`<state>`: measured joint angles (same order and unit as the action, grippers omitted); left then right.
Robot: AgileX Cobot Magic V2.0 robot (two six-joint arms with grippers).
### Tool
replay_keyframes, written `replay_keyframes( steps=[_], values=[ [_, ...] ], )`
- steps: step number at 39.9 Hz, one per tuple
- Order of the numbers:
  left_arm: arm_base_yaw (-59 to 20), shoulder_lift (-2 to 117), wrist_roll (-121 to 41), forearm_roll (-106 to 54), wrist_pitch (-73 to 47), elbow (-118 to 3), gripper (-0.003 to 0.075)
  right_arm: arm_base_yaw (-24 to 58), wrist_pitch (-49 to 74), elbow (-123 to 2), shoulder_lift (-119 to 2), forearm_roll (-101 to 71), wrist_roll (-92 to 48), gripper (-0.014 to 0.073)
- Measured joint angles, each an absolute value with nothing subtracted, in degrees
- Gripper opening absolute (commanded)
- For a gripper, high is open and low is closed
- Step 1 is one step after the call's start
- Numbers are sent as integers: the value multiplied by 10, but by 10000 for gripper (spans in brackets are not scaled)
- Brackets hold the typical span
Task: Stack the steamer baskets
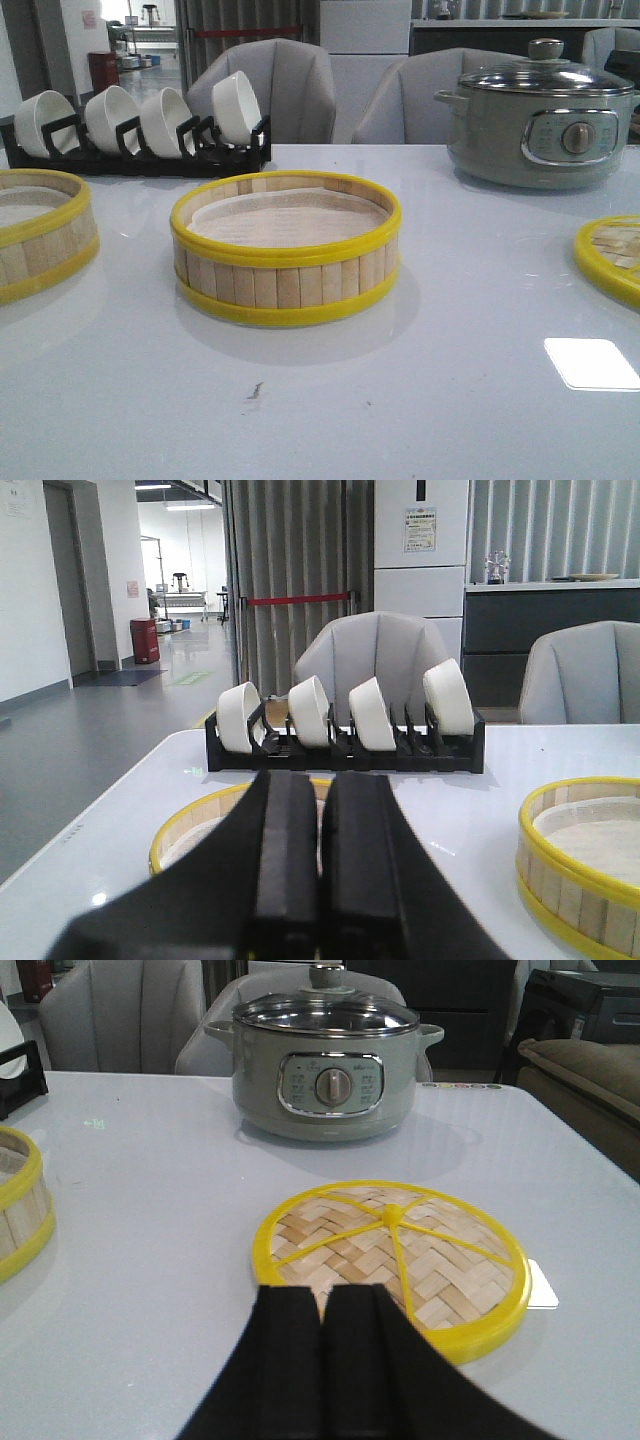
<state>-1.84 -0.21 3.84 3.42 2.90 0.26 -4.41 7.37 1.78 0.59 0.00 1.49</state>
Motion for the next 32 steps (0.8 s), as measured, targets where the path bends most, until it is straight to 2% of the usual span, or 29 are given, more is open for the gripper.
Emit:
replay_keyframes(
  steps=[18,25,32],
  values=[
    [-24,3,46,-30,0,-6,83,-44,74,18,6,0,15,55],
    [-43,89,46,-9,-58,-85,83,-44,74,18,6,0,15,55],
    [-61,222,46,33,-103,-217,83,-44,74,18,6,0,15,55]
  ],
)
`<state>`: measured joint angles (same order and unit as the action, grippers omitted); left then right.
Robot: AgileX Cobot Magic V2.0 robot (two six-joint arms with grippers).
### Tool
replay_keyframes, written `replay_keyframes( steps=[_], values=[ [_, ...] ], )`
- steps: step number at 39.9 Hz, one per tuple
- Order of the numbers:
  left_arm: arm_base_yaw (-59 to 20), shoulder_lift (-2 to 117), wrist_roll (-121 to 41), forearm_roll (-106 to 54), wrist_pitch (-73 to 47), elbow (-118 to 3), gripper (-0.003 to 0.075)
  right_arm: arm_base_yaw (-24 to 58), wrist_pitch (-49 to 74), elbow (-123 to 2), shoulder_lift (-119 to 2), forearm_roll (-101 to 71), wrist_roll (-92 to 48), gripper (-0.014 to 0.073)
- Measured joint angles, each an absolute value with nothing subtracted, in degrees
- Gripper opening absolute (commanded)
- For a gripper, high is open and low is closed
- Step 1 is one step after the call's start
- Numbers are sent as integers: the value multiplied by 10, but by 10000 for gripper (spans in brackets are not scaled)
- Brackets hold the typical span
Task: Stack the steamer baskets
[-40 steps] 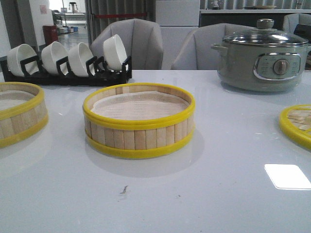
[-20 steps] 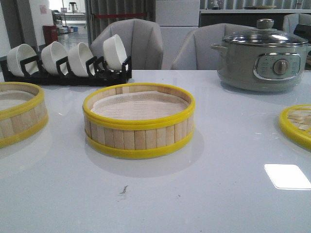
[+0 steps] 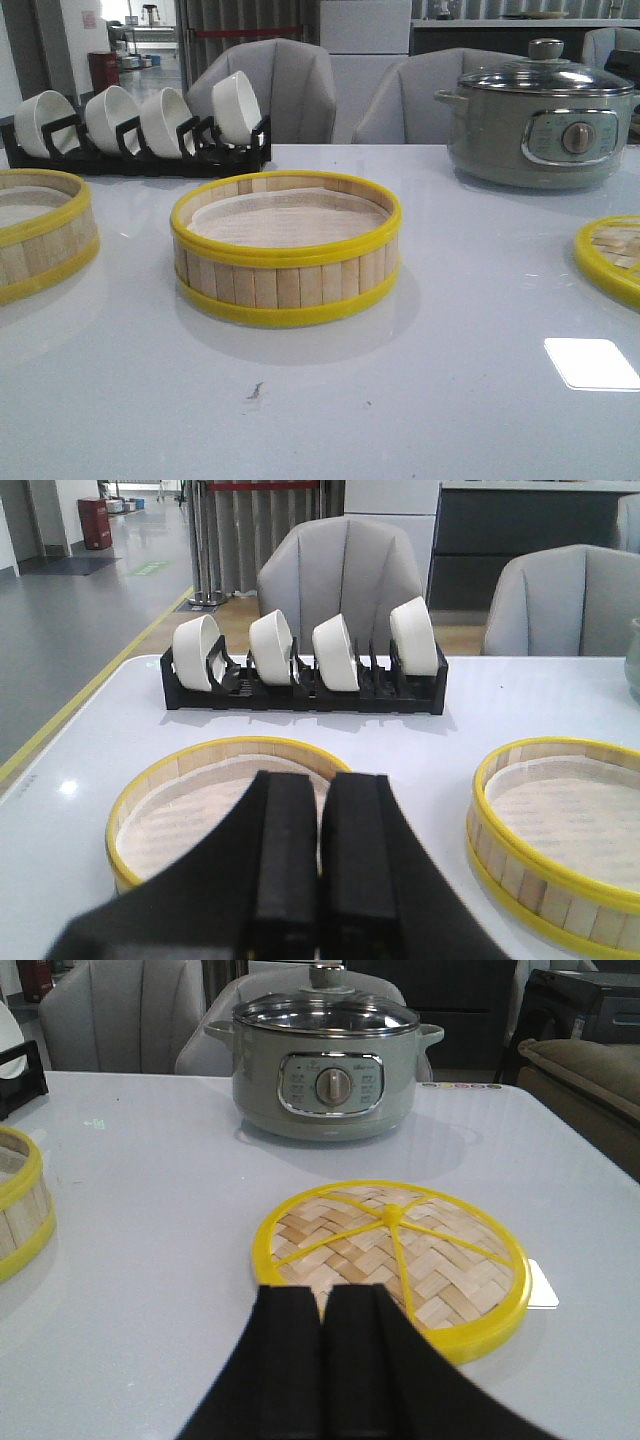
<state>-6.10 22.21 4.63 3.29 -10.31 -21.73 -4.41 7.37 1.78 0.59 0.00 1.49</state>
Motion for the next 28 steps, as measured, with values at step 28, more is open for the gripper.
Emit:
replay_keyframes(
  steps=[28],
  values=[
    [-67,510,43,63,-283,-533,83,-44,74,18,6,0,15,55]
  ],
)
